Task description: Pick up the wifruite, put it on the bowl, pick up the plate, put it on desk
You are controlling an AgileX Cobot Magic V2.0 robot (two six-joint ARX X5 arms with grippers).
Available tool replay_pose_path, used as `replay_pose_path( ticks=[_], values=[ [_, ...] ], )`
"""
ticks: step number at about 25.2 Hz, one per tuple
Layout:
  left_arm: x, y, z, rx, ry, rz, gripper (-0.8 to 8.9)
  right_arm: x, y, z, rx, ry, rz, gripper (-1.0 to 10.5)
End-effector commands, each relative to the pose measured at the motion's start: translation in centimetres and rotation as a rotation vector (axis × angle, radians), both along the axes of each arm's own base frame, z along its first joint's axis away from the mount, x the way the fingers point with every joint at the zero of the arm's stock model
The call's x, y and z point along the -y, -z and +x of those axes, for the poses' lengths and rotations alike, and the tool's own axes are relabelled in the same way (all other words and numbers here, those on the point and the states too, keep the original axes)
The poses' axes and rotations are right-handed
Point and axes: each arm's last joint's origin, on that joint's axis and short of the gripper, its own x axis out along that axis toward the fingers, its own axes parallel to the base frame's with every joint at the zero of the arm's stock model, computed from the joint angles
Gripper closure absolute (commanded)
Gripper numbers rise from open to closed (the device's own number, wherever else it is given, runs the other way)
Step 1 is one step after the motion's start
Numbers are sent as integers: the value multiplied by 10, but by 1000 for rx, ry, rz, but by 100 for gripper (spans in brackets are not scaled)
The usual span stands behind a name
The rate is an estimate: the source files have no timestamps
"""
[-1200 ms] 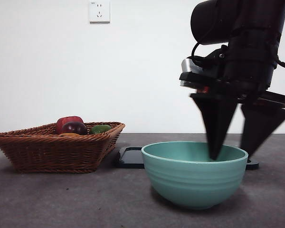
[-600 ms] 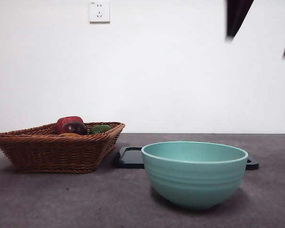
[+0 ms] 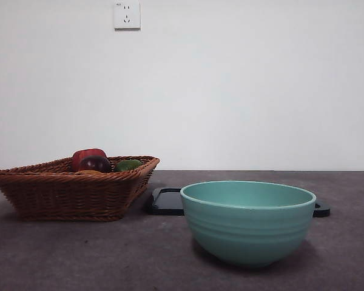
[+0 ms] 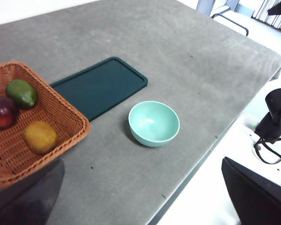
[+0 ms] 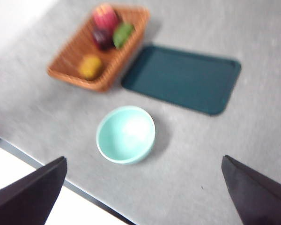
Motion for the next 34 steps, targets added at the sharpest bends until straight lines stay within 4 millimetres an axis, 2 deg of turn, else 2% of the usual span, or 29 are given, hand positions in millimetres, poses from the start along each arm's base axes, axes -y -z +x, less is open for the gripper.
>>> replay_pose_path(
  ticks=[1, 5, 11, 13, 15, 18, 20, 23, 26, 34],
  values=[
    [1, -4, 0, 31, 15, -11, 188, 8, -3, -14, 48, -43, 45, 295],
    [1, -4, 1, 34, 15, -13, 188, 17, 4, -28, 27, -63, 38, 295],
    [1, -5, 1, 35, 15, -12, 189, 18, 8, -30, -6, -65, 14, 298],
    [1, -4, 1, 34, 15, -12, 200, 18, 8, -30, -6, -64, 13, 336],
    [1, -4, 1, 34, 15, -12, 251, 18, 8, -30, -5, -64, 14, 399],
    [1, -4, 1, 34, 15, -12, 455, 18, 8, -30, -5, -64, 13, 569],
    [1, -4, 1, 34, 14, -12, 626, 18, 8, -30, -6, -64, 14, 708],
    [1, -4, 1, 34, 15, -12, 805, 18, 8, -30, -4, -60, 12, 859],
    [1, -4, 1, 34, 15, -12, 807, 18, 8, -30, -4, -60, 11, 933],
    [1, -4, 1, 33, 14, -12, 807, 19, 8, -30, 4, -62, 1, 933]
  ],
)
